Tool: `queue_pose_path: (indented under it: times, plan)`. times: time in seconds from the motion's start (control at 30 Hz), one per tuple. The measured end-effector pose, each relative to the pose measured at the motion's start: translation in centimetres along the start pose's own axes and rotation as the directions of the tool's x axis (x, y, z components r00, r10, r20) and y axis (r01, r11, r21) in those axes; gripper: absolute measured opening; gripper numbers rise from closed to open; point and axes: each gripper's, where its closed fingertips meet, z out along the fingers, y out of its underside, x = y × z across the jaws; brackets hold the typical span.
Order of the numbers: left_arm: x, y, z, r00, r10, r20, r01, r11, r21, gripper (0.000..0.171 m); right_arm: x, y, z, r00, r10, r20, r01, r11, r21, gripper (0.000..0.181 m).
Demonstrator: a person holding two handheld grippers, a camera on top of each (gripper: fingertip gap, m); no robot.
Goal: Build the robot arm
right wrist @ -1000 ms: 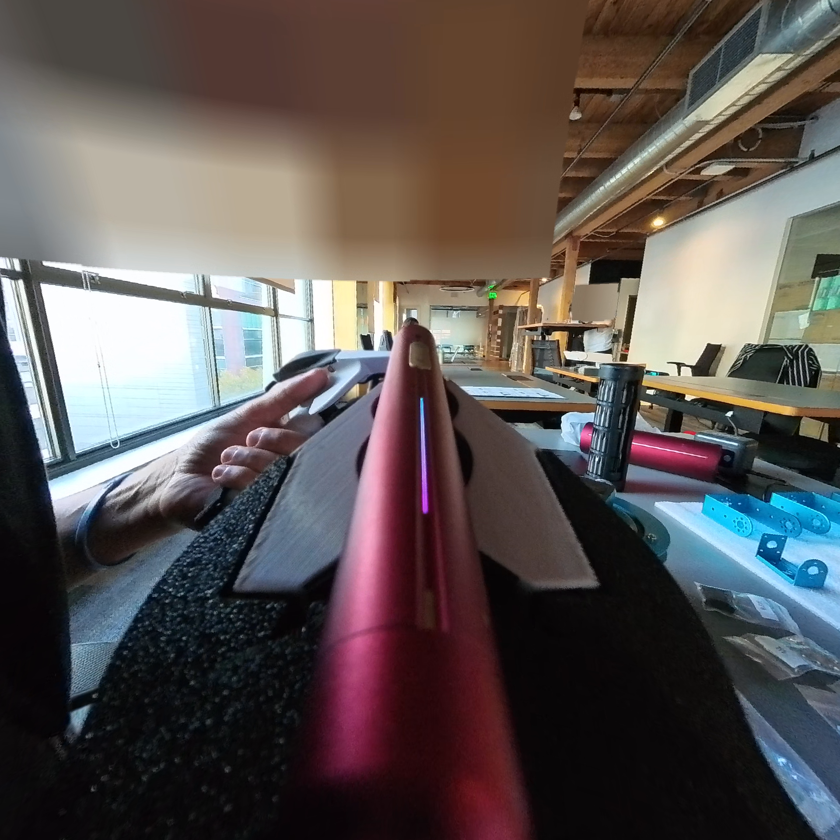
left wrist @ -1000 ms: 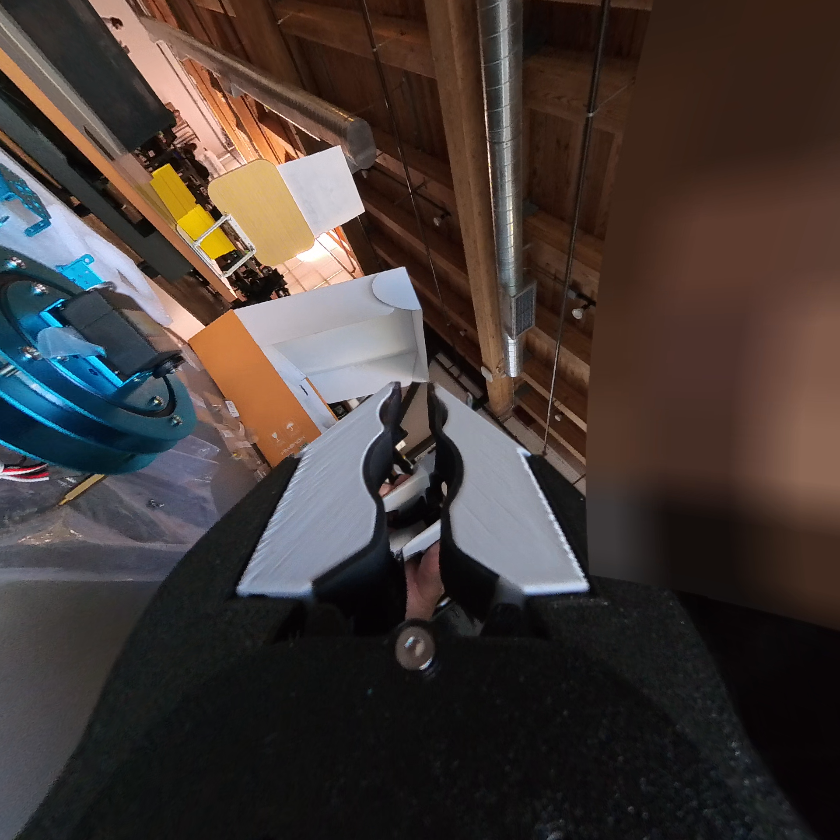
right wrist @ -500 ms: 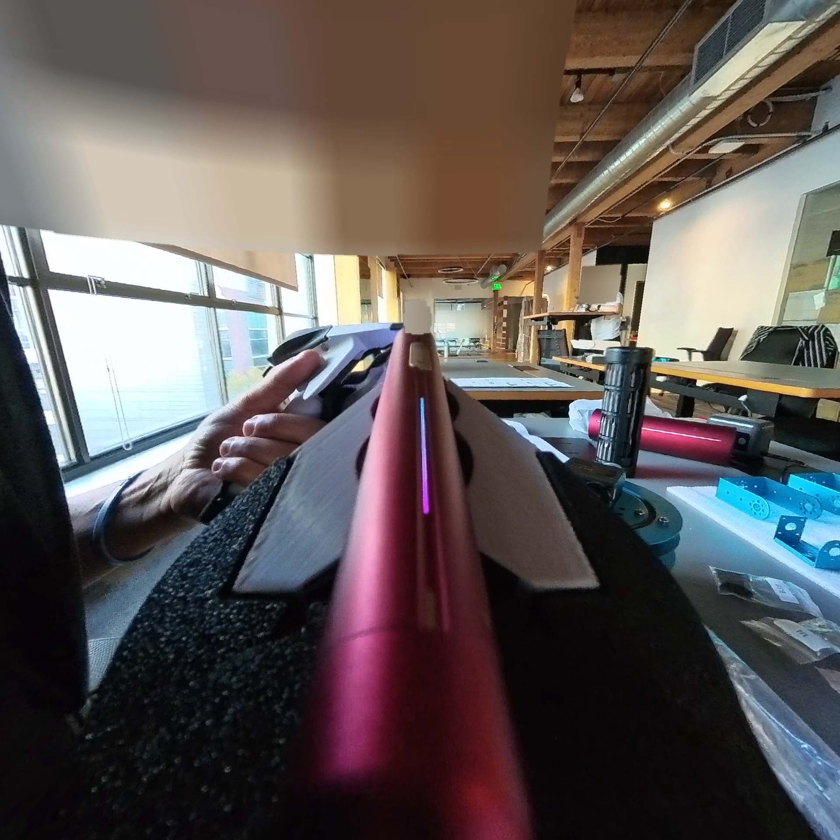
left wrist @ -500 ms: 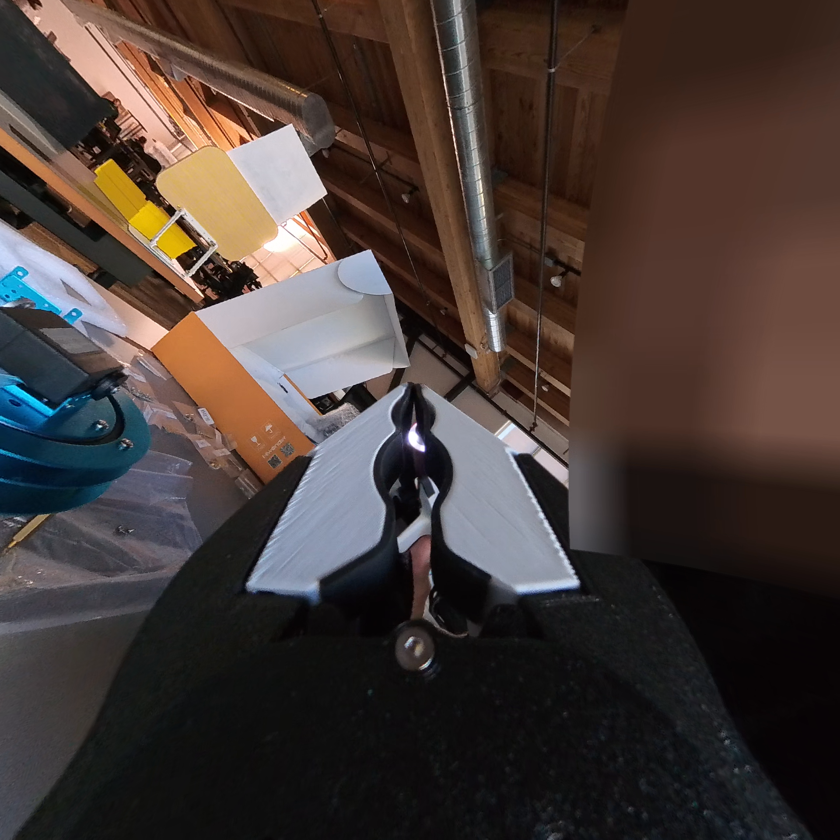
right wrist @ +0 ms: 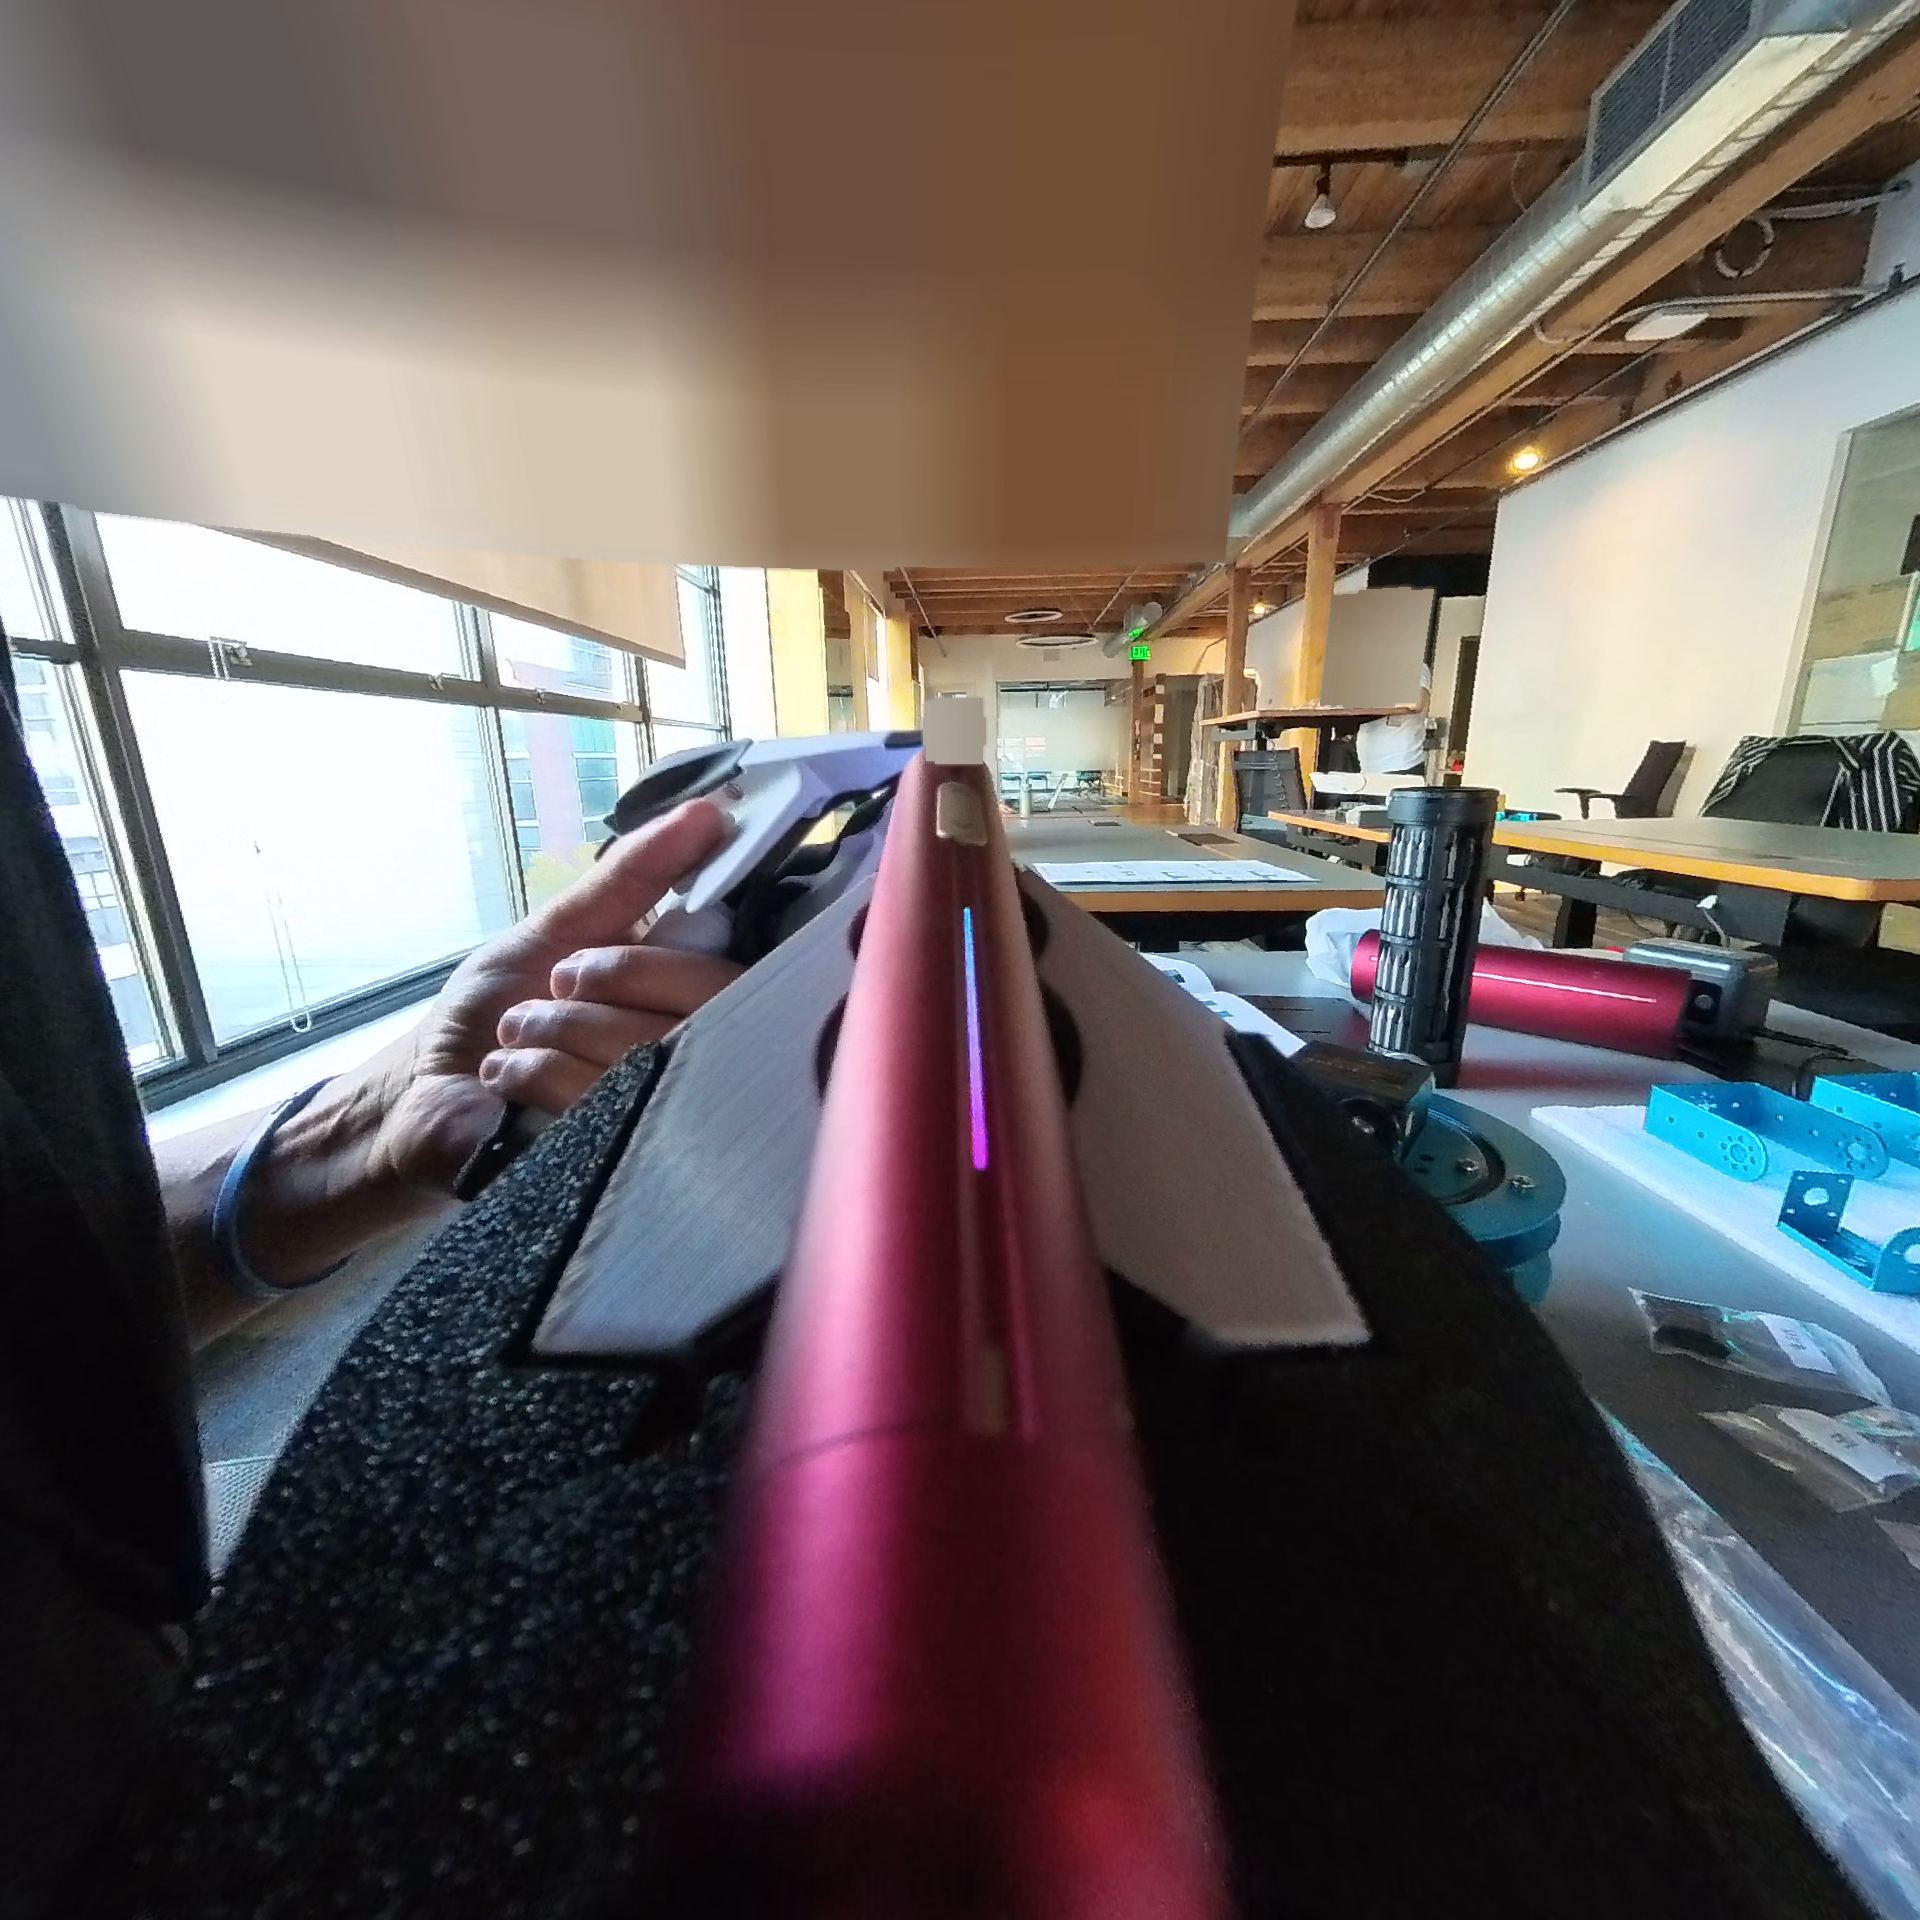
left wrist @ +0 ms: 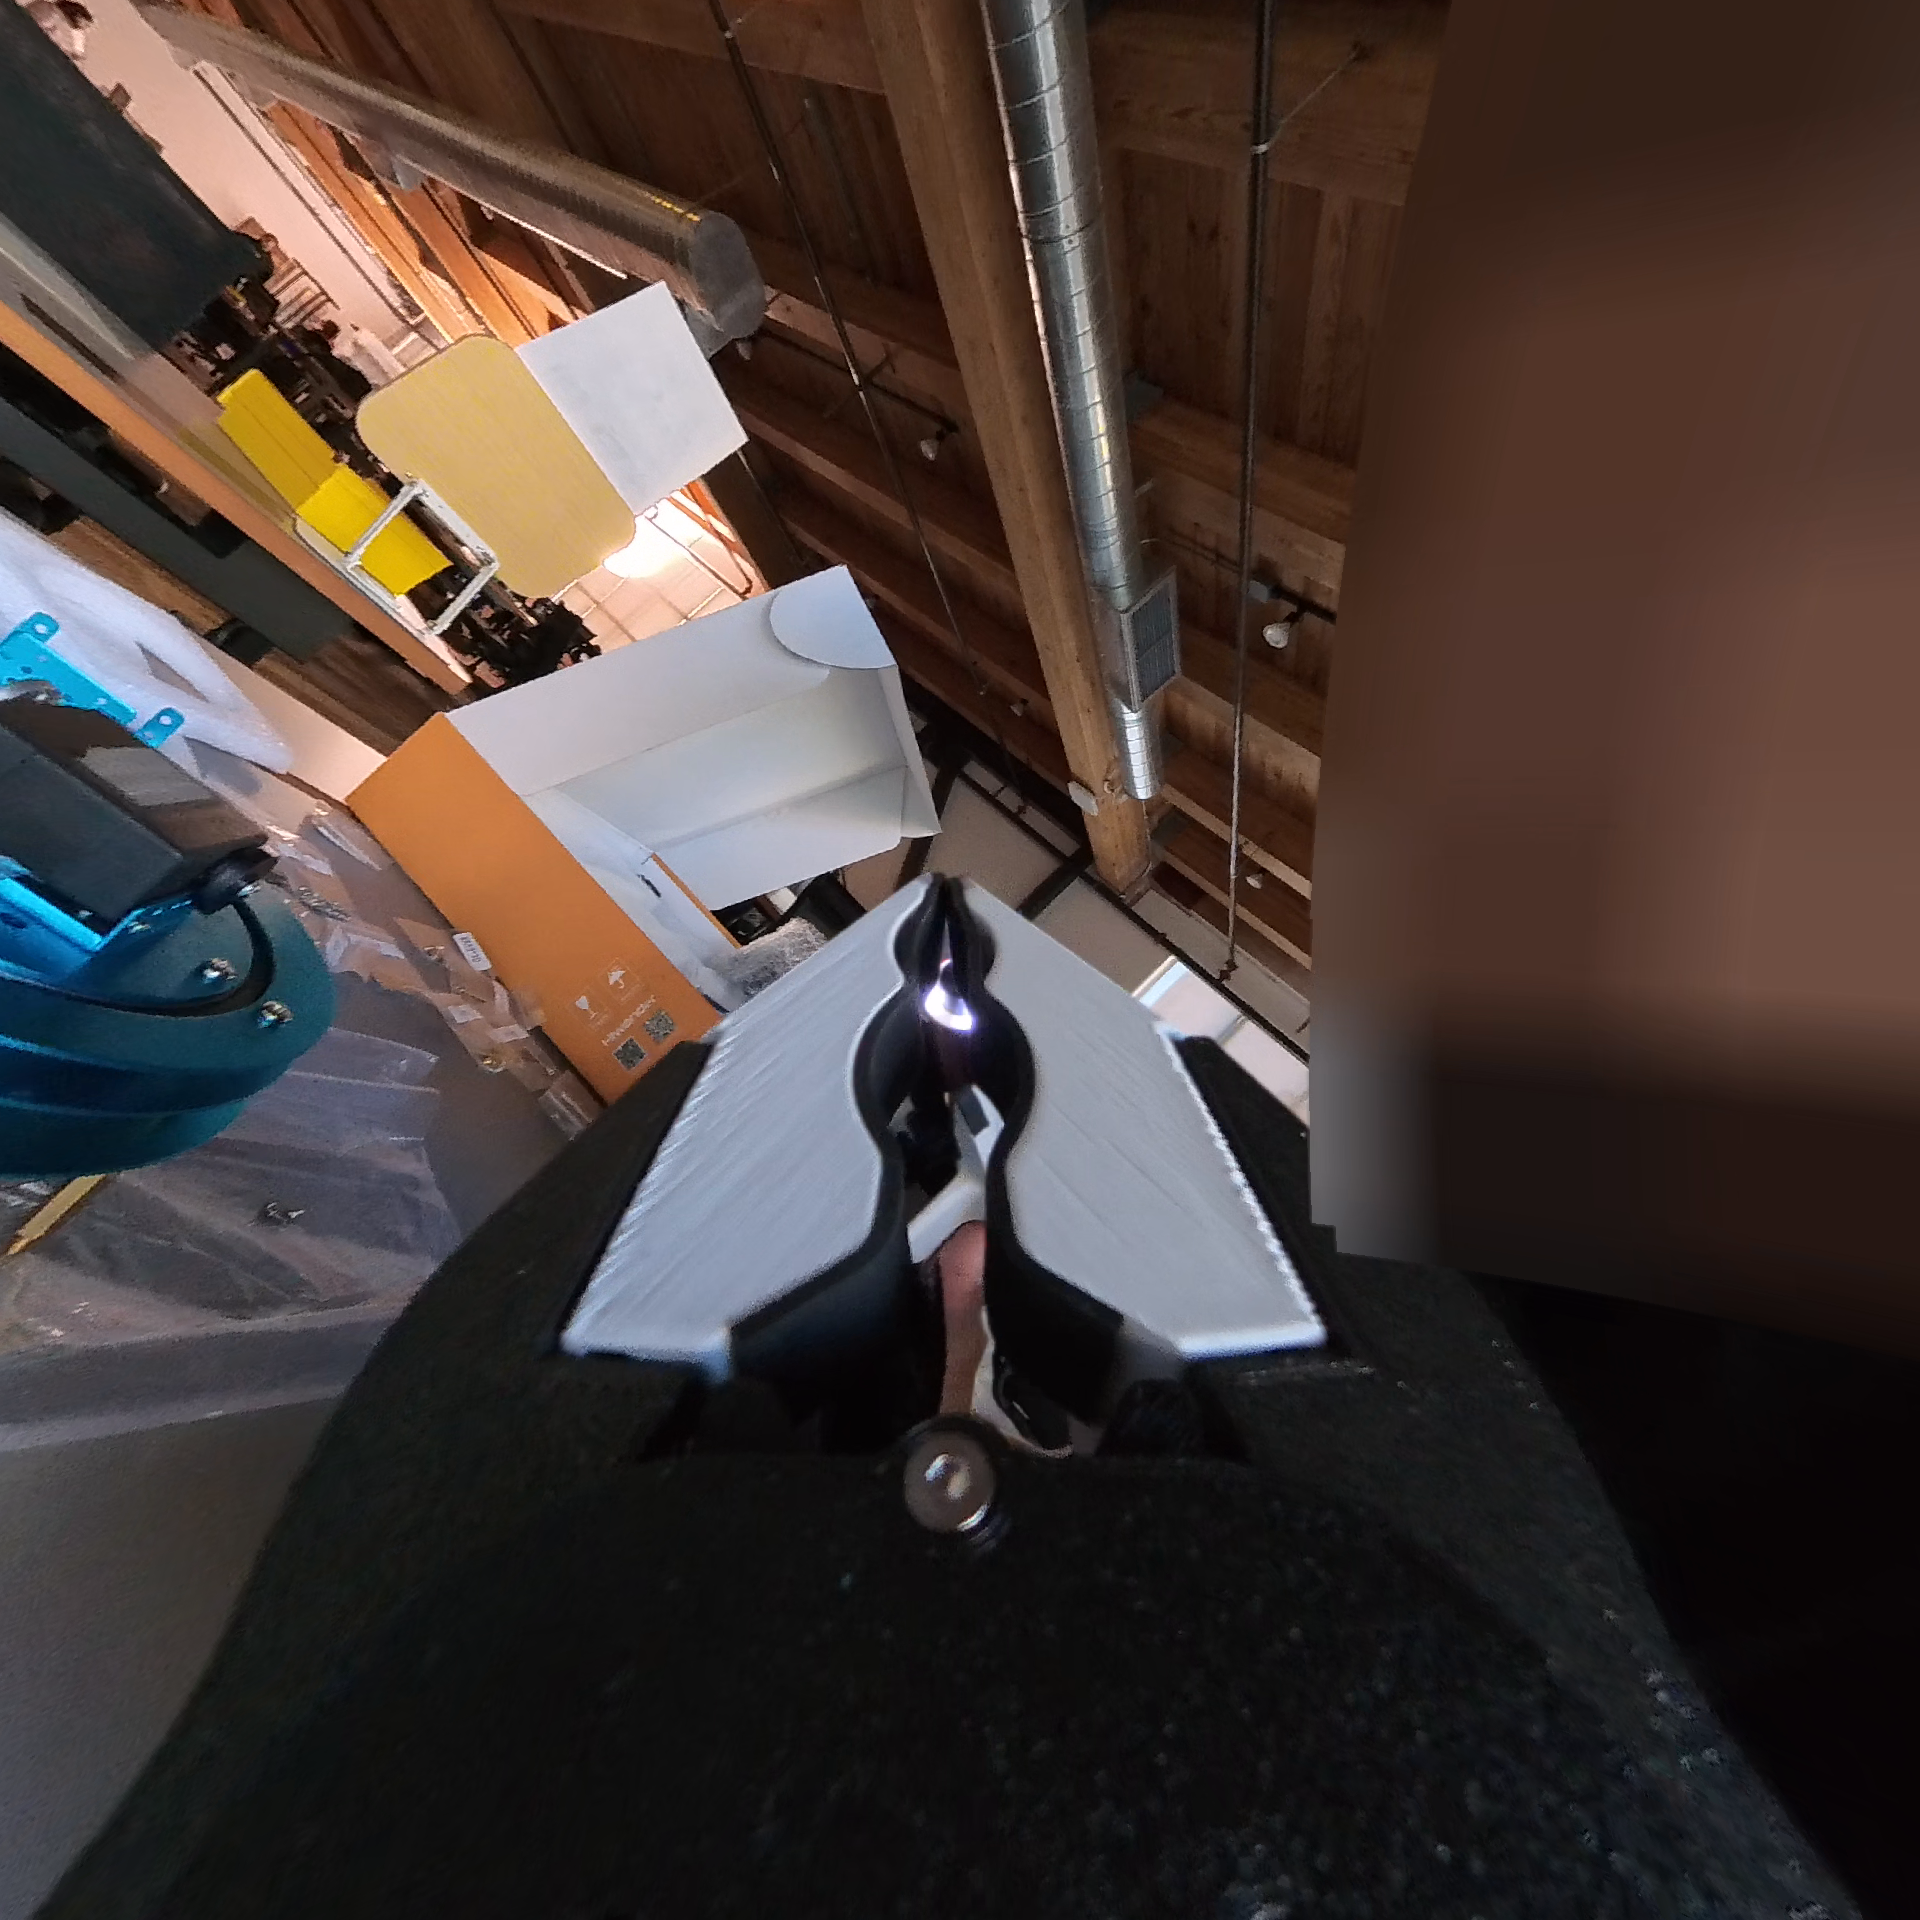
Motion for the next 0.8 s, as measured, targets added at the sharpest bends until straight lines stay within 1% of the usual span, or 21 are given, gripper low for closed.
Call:
queue_pose_path:
  times: [0.03, 0.07, 0.1, 0.13, 0.2, 0.23, 0.27, 0.3, 0.37, 0.4, 0.43, 0.47, 0.5, 0.53, 0.57, 0.67, 0.77, 0.8]
  plan:
    - [-0.2, -0.1, -0.1, 1.000, 0.003, 0.017, -0.003, 1.000, 0.004, 0.000, 0.0, 0.0, 0.0, 1.000, -0.001, 0.002, 0.001, 1.000, -0.002, 0.066]
    - [-0.5, -0.2, -0.1, 0.999, 0.010, 0.033, -0.011, 1.000, 0.013, 0.002, 0.0, 0.0, 0.0, 1.000, -0.003, 0.000, 0.003, 1.000, -0.004, 0.042]
    - [-0.6, -0.2, -0.2, 0.999, 0.018, 0.039, -0.018, 1.000, 0.015, 0.007, 0.1, 0.0, 0.0, 1.000, -0.003, -0.002, 0.003, 1.000, -0.003, 0.018]
    - [-0.5, -0.1, -0.2, 0.999, 0.019, 0.033, -0.020, 1.000, 0.011, 0.011, 0.1, 0.1, 0.0, 1.000, -0.003, -0.002, 0.003, 1.000, -0.004, 0.019]
    - [-0.5, 0.5, 0.1, 1.000, 0.011, 0.025, -0.010, 1.000, -0.018, 0.011, 0.2, 0.3, 0.1, 1.000, -0.011, -0.003, 0.010, 1.000, -0.015, 0.018]
    - [-0.6, 0.9, 0.3, 1.000, 0.011, 0.027, -0.010, 1.000, -0.030, 0.003, 0.2, 0.4, 0.1, 1.000, -0.015, -0.005, 0.015, 1.000, -0.022, 0.018]
    - [-1.0, 0.9, 0.4, 0.999, 0.005, 0.045, -0.004, 1.000, -0.022, 0.003, 0.3, 0.6, 0.1, 1.000, -0.019, -0.016, 0.018, 0.999, -0.032, 0.018]
    - [-1.8, 1.0, 0.4, 0.997, -0.020, 0.076, 0.021, 1.000, -0.011, 0.002, 0.7, 1.0, 0.1, 0.999, -0.026, -0.037, 0.024, 0.998, -0.051, 0.018]
    - [-3.6, 1.3, 0.3, 0.985, -0.114, 0.133, 0.111, 0.993, 0.027, 0.003, 1.6, 2.0, -0.1, 0.995, -0.054, -0.088, 0.044, 0.993, -0.111, 0.017]
    - [-4.2, 1.8, 0.5, 0.978, -0.161, 0.134, 0.158, 0.987, 0.031, 0.012, 2.2, 2.7, -0.1, 0.990, -0.069, -0.119, 0.050, 0.987, -0.152, 0.016]
    - [-4.5, 2.6, 0.8, 0.972, -0.203, 0.117, 0.202, 0.979, 0.021, 0.024, 2.9, 3.5, -0.1, 0.984, -0.089, -0.157, 0.056, 0.978, -0.202, 0.014]
    - [-5.1, 3.2, 1.0, 0.964, -0.237, 0.122, 0.236, 0.972, 0.022, 0.031, 3.4, 4.4, -0.2, 0.977, -0.111, -0.184, 0.062, 0.966, -0.252, 0.018]
    - [-5.8, 3.2, 1.0, 0.958, -0.251, 0.138, 0.246, 0.968, 0.053, 0.028, 3.8, 4.9, -0.3, 0.972, -0.132, -0.196, 0.072, 0.956, -0.285, 0.023]
    - [-6.6, 3.4, 1.0, 0.951, -0.267, 0.158, 0.260, 0.964, 0.063, 0.023, 4.1, 5.3, -0.4, 0.967, -0.152, -0.206, 0.083, 0.947, -0.309, 0.017]
    - [-7.4, 3.6, 1.1, 0.941, -0.287, 0.177, 0.279, 0.958, 0.071, 0.018, 4.4, 5.6, -0.5, 0.960, -0.171, -0.220, 0.089, 0.937, -0.339, 0.022]
    - [-9.3, 4.1, 1.2, 0.908, -0.356, 0.220, 0.343, 0.935, 0.095, 0.020, 5.3, 6.8, -0.9, 0.930, -0.271, -0.248, 0.140, 0.885, -0.444, 0.018]
    - [-10.5, 4.8, 1.4, 0.887, -0.375, 0.268, 0.367, 0.926, 0.082, 0.041, 6.0, 8.1, -1.2, 0.868, -0.439, -0.233, 0.251, 0.792, -0.557, 0.019]
    - [-10.6, 5.1, 1.5, 0.880, -0.389, 0.275, 0.386, 0.920, 0.066, 0.046, 6.1, 8.2, -1.2, 0.841, -0.491, -0.227, 0.288, 0.762, -0.579, 0.019]
